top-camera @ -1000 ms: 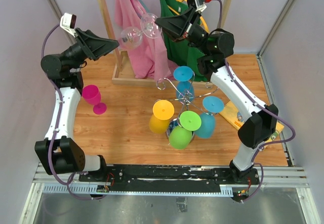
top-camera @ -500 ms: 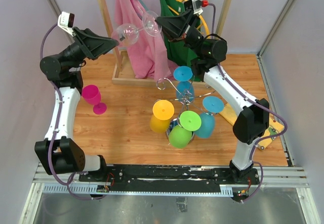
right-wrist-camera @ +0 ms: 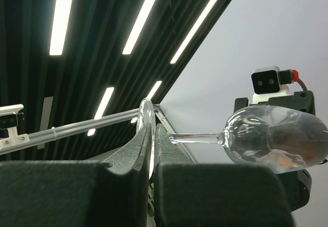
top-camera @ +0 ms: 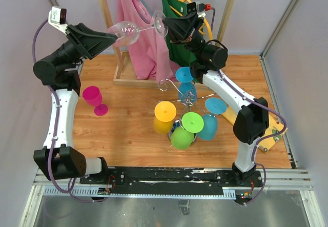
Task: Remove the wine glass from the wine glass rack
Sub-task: Place the wine glass at the center of the board.
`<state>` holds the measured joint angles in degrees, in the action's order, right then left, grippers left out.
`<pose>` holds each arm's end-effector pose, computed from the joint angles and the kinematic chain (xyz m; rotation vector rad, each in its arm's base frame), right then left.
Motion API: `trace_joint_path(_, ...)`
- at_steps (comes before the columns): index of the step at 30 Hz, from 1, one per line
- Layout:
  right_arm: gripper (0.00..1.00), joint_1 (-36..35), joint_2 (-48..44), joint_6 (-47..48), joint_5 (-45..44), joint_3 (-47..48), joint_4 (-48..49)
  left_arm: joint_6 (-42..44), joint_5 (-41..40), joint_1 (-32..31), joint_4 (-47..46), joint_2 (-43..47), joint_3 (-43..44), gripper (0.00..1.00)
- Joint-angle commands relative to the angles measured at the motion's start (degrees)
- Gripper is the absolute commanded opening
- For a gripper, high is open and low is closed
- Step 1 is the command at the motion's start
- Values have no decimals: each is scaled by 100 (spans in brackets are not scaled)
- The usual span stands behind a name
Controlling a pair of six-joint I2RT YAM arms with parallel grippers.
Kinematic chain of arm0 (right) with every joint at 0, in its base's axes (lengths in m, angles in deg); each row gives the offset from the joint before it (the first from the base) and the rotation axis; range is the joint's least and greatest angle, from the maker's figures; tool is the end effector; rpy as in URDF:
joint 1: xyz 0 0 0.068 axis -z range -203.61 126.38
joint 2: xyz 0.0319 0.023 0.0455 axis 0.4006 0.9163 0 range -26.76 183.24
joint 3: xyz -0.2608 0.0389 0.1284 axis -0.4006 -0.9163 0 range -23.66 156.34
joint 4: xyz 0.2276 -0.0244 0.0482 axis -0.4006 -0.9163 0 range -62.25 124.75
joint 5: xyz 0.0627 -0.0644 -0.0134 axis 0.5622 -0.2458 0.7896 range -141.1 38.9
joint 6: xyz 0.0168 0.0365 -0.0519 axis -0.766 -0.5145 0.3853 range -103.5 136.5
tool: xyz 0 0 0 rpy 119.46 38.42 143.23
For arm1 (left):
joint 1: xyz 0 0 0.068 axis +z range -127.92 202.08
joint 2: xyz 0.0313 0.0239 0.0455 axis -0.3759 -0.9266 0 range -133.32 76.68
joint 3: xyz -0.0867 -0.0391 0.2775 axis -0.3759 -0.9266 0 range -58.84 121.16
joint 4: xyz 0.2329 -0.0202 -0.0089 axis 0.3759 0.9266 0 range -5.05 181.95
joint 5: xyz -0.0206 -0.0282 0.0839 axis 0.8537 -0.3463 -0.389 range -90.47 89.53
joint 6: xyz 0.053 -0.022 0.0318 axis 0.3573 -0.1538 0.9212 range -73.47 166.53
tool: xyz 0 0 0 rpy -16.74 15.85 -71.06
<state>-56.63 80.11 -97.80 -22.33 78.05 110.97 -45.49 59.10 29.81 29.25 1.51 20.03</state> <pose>0.2895 0.2177 0.5394 -0.2261 0.7721 2.5546 0.2132 -0.0159 0.5491 0.3188 1.2256 -1.5713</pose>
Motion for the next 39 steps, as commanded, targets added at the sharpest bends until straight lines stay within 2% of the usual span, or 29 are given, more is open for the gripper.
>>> trace_joint_path(1, 1, -147, 293, -378, -137, 203, 750, -63, -117, -12, -233, 413, 204, 63)
trace_joint_path(6, 1, -171, 396, -554, -49, 251, 954, -37, -196, -4, -104, 572, 347, 37)
trace_joint_path(10, 1, -175, 351, -593, -20, 72, 1004, -38, -277, 7, -49, 648, 480, 5)
trace_joint_path(11, 2, -172, 344, -600, -23, 13, 1018, -47, -293, 11, -40, 651, 506, 1)
trace_joint_path(15, 12, -169, 297, -570, -39, -175, 1080, -61, -323, 24, -37, 641, 614, 0)
trace_joint_path(17, 23, -139, 238, -517, 6, -235, 1083, 6, -323, 27, -11, 629, 701, 0)
trace_joint_path(22, 39, 67, -98, -340, 228, -372, 965, 152, -323, 62, 97, 601, 958, 0)
trace_joint_path(28, 58, 292, -377, -157, 577, -217, 755, 377, -285, 69, 314, 535, 1205, 0)
trace_joint_path(34, 64, 379, -603, 30, 769, -214, 669, 556, -243, 64, 493, 513, 1123, 0)
trace_joint_path(39, 64, 471, -778, 103, 899, -405, 631, 835, -162, 71, 745, 574, 885, 0)
